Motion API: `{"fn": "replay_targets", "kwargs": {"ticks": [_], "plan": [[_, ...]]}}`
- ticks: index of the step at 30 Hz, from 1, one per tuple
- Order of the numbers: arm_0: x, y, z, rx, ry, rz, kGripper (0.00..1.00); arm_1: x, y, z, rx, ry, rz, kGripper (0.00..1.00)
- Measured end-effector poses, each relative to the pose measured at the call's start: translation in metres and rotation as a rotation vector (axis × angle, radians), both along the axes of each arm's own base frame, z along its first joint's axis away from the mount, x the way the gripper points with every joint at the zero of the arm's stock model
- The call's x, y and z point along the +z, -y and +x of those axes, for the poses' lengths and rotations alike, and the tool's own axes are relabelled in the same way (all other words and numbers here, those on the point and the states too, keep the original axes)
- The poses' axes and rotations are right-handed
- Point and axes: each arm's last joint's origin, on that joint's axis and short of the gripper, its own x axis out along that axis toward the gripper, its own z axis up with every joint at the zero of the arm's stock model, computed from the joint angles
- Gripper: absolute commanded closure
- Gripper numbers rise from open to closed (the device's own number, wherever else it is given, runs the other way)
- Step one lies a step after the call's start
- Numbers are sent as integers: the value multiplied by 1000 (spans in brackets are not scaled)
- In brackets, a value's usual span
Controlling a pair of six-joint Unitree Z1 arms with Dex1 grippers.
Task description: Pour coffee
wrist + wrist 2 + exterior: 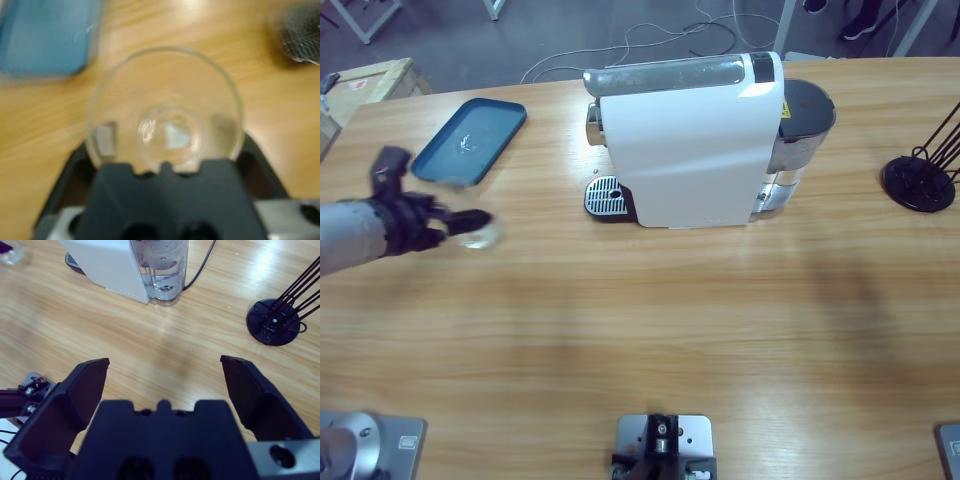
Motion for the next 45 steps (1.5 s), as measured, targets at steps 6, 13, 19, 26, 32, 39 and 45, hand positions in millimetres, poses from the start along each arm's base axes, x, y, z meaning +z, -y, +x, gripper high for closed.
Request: {"fn": "replay_targets", "kwargs": {"ticks": [6, 13, 19, 26, 32, 39, 45], "plan": [[14, 22, 16, -453, 67, 74, 1000, -4, 6, -4, 0, 4, 6, 0], [-1, 42, 89, -631, 112, 161, 1000, -4, 10, -6, 0, 2, 3, 0], [-9, 72, 122, -705, 122, 119, 1000, -7, 12, -7, 0, -16, -27, 0], [-17, 103, 132, -766, 124, 106, 1000, -7, 13, -8, 0, -20, -33, 0], [-17, 106, 134, -770, 127, 105, 1000, -7, 13, -8, 0, -20, -33, 0], [-20, 105, 126, -790, 111, 96, 1000, -7, 12, -8, 0, -18, -29, 0], [-21, 104, 121, -798, 102, 90, 29, -6, 12, -7, -4, -16, -20, 0]]}}
